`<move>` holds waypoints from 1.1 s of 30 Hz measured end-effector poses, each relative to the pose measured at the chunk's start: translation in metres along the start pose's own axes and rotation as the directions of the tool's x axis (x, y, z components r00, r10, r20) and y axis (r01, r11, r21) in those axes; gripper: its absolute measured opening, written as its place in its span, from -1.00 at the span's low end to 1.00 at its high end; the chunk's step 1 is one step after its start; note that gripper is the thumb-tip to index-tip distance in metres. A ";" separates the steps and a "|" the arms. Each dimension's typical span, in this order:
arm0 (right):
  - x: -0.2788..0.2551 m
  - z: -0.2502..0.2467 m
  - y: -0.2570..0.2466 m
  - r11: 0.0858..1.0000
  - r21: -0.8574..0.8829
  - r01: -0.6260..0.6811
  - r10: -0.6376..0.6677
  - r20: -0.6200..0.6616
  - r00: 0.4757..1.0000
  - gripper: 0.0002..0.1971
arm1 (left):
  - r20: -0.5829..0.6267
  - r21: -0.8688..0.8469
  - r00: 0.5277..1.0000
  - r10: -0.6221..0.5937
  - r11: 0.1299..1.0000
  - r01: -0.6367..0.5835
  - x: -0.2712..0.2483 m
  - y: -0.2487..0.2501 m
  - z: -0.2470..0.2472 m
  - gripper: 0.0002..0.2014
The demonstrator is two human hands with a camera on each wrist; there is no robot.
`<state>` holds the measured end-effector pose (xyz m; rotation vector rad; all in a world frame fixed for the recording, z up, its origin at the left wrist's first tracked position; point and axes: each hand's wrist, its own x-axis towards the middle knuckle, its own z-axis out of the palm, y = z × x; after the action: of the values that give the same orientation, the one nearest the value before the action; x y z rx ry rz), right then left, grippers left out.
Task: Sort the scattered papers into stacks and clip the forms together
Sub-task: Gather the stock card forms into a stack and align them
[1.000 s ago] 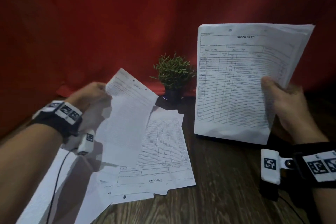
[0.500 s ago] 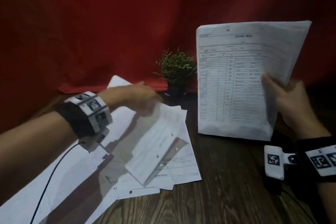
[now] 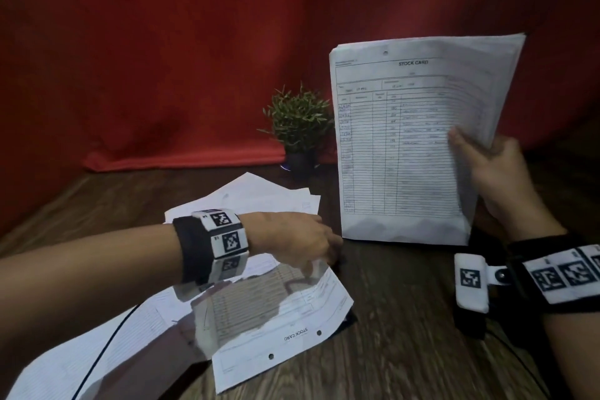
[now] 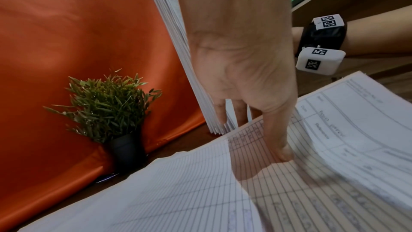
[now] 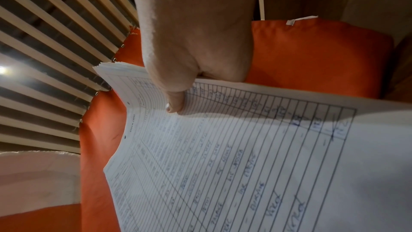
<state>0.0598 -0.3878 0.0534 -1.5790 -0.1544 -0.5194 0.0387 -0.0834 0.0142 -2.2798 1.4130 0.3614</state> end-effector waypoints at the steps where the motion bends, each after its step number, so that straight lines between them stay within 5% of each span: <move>1: 0.000 -0.001 0.000 1.000 0.003 0.003 -0.003 -0.003 1.000 -0.59 | -0.014 -0.006 1.000 0.007 1.000 -0.007 -0.001 0.000 0.002 -0.62; 7: -0.001 -0.002 -0.001 1.000 0.004 -0.012 0.012 -0.001 1.000 -0.79 | -0.034 -0.151 0.999 -0.027 0.988 0.022 -0.012 -0.002 0.015 -0.67; 12: -0.005 0.002 -0.006 0.999 0.009 -0.039 0.039 -0.007 0.999 -0.82 | -0.017 -0.141 0.996 -0.087 0.987 0.084 -0.012 0.001 0.011 -0.51; 17: -0.008 0.006 -0.010 1.000 0.000 -0.031 0.031 0.002 1.000 -0.90 | -0.287 -0.124 0.956 -0.059 0.992 0.024 -0.025 -0.015 -0.024 -0.84; 19: -0.008 0.006 -0.009 0.999 0.010 -0.034 0.034 0.002 0.999 -0.87 | -0.477 -0.240 0.866 -0.151 0.970 0.038 -0.041 -0.028 -0.045 -0.88; 22: -0.007 0.008 -0.006 0.998 0.051 -0.040 0.040 -0.005 0.999 -0.71 | -0.673 -0.534 0.616 -0.409 0.845 -0.023 -0.066 -0.051 -0.073 -0.79; 24: -0.006 0.011 -0.004 0.994 0.093 -0.056 0.057 -0.002 0.998 -0.65 | -0.671 -0.725 0.407 -0.620 0.663 -0.186 -0.077 -0.062 -0.086 -0.65; 27: -0.008 0.016 -0.002 0.985 0.141 -0.095 0.091 0.032 0.995 -0.74 | -0.601 -0.749 0.150 -0.785 0.487 -0.449 -0.077 -0.063 -0.092 -0.60; 30: -0.009 0.022 -0.001 0.974 0.160 -0.161 0.150 0.077 0.986 -0.84 | -0.477 -0.693 0.003 -0.879 0.374 -0.617 -0.059 -0.057 -0.084 -0.63; 33: -0.010 0.025 0.002 0.980 0.104 -0.171 0.162 0.087 0.983 -0.91 | -0.347 -0.665 -0.013 -0.938 0.255 -0.702 -0.031 -0.049 -0.075 -0.70</move>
<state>0.0572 -0.3619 0.0479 -1.4890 -0.1073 -0.3126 0.0687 -0.0767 0.1045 -4.3346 0.9938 -1.8044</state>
